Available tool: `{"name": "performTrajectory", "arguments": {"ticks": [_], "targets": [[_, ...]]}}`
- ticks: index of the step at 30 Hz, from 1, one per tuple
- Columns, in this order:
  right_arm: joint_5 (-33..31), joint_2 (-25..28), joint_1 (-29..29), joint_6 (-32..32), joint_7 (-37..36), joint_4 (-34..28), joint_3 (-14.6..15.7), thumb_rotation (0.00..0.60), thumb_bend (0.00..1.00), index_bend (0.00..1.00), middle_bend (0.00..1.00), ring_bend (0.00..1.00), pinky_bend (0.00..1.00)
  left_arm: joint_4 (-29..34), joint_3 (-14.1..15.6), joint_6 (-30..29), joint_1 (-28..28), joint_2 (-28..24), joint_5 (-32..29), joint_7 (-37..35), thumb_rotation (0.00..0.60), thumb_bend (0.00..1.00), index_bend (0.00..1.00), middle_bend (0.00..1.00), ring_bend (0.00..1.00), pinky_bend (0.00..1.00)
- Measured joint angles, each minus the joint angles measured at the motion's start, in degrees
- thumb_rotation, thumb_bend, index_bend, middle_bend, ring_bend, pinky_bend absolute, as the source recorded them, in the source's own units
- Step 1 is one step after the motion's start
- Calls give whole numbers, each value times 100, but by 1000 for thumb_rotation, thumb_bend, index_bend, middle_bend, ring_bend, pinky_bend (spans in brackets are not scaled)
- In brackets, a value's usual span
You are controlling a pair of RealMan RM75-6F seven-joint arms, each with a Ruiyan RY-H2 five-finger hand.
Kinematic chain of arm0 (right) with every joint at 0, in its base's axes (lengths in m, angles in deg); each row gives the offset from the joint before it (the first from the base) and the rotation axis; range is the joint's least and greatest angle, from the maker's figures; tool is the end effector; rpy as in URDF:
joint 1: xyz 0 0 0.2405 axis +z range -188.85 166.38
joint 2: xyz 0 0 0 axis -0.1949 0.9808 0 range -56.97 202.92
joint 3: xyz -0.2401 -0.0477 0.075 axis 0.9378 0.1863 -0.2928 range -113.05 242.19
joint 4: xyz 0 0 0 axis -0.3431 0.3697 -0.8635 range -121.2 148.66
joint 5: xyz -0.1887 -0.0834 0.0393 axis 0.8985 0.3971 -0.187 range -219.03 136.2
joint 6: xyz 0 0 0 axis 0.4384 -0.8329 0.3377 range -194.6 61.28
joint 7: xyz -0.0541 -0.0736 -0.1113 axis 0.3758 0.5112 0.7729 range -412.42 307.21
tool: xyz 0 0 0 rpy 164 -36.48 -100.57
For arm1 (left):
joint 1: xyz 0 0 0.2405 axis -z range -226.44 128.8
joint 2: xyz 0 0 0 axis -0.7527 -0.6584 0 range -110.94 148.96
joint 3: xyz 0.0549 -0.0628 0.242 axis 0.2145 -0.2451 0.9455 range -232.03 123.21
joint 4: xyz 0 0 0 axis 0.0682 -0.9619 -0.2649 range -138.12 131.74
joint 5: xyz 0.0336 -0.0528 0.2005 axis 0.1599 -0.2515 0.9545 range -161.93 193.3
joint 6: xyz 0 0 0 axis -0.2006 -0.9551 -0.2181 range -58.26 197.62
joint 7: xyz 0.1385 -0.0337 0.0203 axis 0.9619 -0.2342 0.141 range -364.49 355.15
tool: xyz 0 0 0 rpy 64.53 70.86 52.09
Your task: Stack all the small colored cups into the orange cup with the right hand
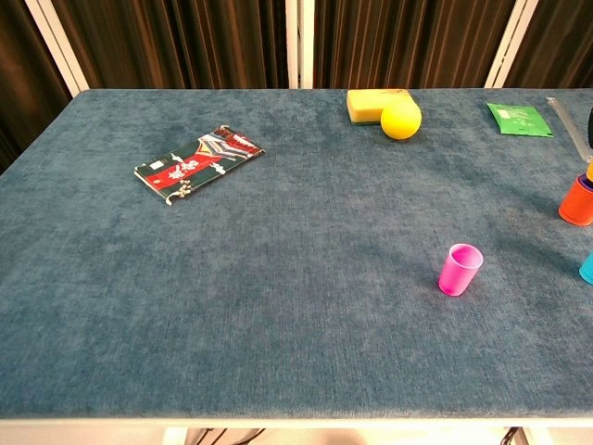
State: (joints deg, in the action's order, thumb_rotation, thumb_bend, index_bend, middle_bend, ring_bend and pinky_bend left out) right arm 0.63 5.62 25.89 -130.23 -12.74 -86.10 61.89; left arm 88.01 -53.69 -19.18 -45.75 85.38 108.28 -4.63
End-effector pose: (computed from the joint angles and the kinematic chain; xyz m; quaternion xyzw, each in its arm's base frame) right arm -0.2498 -0.3141 0.0971 0.7017 -0.3711 0.1608 0.5866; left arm -0.3024 0.1576 0.1422 -0.6176 -0.3771 -0.4072 0.5573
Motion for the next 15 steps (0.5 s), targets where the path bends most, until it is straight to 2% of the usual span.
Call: {"name": "performTrajectory", "arguments": {"ticks": [9, 11, 15], "targets": [[-202, -110, 40, 63, 131, 63, 7, 600, 327, 462, 414, 430, 411, -54, 7, -17, -21, 7, -20, -72, 600, 70, 35, 0, 0, 0], [-234, -117, 52, 90, 146, 58, 11, 600, 315, 405, 396, 392, 382, -66, 9, -19, -24, 9, -21, -81, 600, 70, 35, 0, 0, 0], [-327, -54, 86, 171, 194, 11, 28, 600, 252, 162, 287, 257, 326, -66, 10, -24, -24, 7, -12, -87, 600, 70, 35, 0, 0, 0]]}}
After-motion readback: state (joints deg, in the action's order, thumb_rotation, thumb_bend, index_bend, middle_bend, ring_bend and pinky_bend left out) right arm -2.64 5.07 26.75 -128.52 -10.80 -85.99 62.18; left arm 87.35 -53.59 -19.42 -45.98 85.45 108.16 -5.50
